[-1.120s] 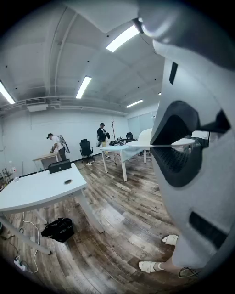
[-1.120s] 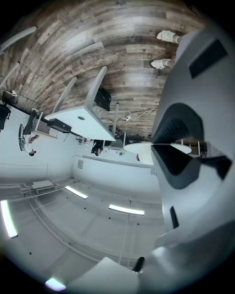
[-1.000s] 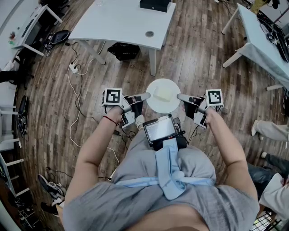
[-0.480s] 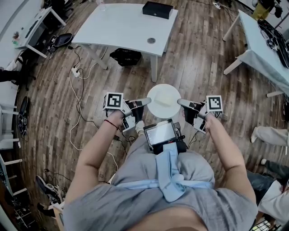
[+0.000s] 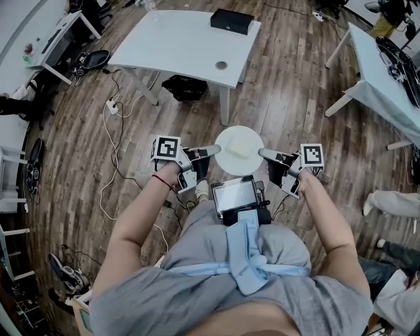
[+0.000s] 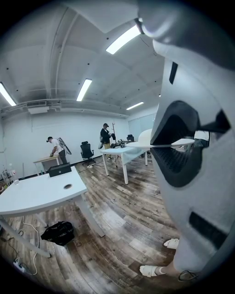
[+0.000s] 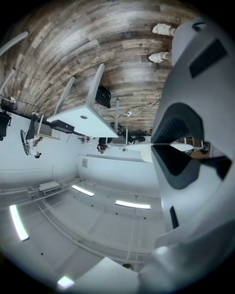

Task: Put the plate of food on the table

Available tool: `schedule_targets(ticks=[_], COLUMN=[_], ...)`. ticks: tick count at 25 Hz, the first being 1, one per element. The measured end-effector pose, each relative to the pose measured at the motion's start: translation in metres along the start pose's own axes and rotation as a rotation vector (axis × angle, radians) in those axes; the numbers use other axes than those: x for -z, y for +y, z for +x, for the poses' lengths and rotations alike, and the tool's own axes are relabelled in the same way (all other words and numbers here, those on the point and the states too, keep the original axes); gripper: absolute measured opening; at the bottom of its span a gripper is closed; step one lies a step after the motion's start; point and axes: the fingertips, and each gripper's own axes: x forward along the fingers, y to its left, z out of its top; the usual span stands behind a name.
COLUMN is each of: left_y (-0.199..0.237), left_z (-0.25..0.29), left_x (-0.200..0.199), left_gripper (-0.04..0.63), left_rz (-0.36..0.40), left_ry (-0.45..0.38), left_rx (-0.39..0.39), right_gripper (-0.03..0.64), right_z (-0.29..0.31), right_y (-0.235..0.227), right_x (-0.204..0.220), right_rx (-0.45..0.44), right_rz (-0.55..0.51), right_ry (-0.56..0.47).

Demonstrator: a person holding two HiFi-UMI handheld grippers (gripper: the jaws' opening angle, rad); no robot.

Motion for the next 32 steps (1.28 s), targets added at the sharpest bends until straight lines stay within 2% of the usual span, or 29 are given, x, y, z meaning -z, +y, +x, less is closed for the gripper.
schedule_targets(ticks=[10,19,29,32], left_y=[-0.0070,-0.0035,-0.0032,-0.0006], left_z=[0.0033,0.0003,-0.0005,0.0006], left_x=[0.0022,0.0026,0.0032,0.0005], left_gripper=[0.029,0.029,0.029,0.029], left_rz=[-0.001,0.009,-0.026,-0.007], left_ry=[-0.001,-0.027,-0.061,-0.070], left_rx=[0.034,0.029,0.033,0.045], right_gripper=[0.037,0.037,0.037,0.037], right_z=[-0.0016,-0.0001,0.0050,0.0070], right_y=[0.0007,0.0025,0.0004,-0.0016], right_x=[-0.0001,-0.0017,-0.0079,-0.0086], right_rx=[0.002,-0.004,-0.003,-0.011], right_rz=[0.005,-0.021,-0.022,-0.031], right_ry=[-0.005,0.011,0.030,0.034])
